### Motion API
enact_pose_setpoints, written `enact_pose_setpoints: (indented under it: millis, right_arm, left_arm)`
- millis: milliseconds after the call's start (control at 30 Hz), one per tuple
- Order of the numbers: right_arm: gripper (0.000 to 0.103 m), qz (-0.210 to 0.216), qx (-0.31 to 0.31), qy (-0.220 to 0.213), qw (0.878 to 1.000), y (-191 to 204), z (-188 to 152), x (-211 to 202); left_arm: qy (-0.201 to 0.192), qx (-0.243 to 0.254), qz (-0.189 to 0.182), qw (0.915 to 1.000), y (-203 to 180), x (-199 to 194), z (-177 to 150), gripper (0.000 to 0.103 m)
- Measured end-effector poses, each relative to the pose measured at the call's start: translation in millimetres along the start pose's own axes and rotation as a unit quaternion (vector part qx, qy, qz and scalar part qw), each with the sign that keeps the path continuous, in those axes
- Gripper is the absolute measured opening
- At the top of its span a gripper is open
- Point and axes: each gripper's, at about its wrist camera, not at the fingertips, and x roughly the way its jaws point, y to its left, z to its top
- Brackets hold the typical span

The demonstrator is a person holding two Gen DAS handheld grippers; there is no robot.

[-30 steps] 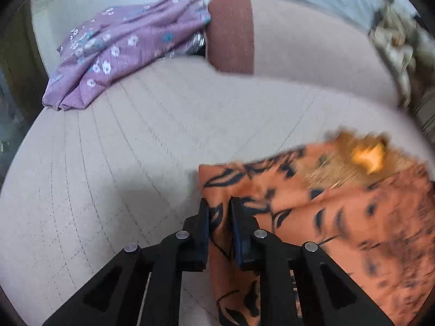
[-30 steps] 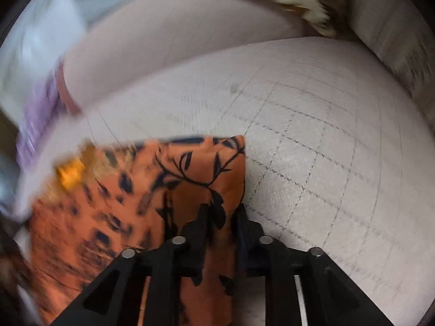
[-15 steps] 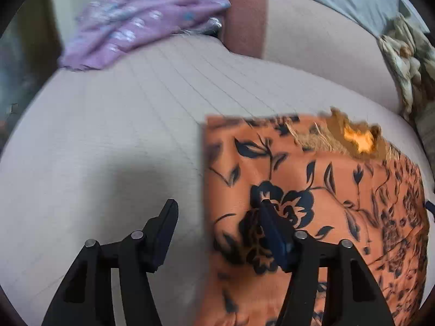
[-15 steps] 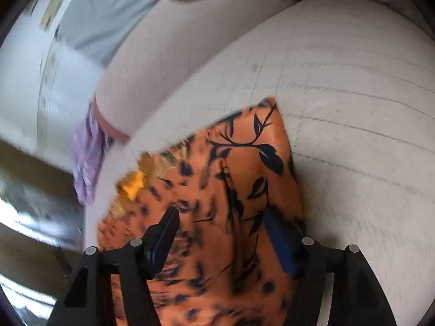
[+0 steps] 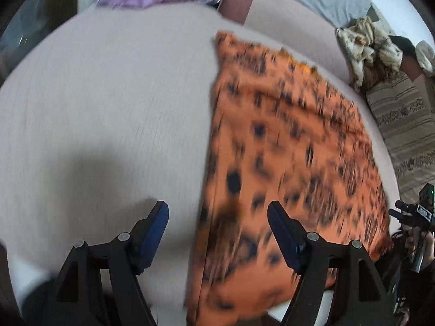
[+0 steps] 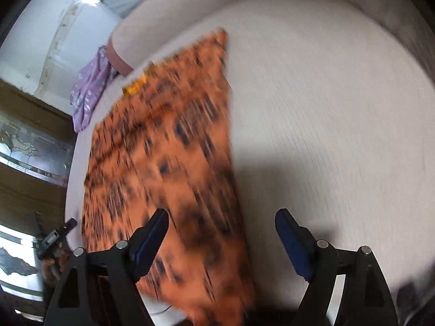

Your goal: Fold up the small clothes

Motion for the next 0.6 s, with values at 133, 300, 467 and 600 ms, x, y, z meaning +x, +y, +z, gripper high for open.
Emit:
enact_pose_setpoints:
  millis: [133,300,467,600]
  right_arm:
    - [0.084,0.067,0.028,0.03,0.997,-18,-39,-4]
    - [0.084,0.069,0.012,0.05,0.996,-14,-57,7]
    - [0.083,0.075,0.002,0.055,0.996,-16,-59,7]
    - [0.083,0.074,0.004,0.065,0.995,-20,-57,7]
  left_arm:
    - [0.004,-0.019,-0.002,0.9998,1,-6,-31,0.076]
    - [0.014,-0.013,0.02,0.9996,-11,-2,-43,0.076]
    - [0.019,-0.015,0.015,0.9996,-16,1,-51,0.075]
    - [0.017,-0.024,0.018,0.9994,-13,1,-57,0.058]
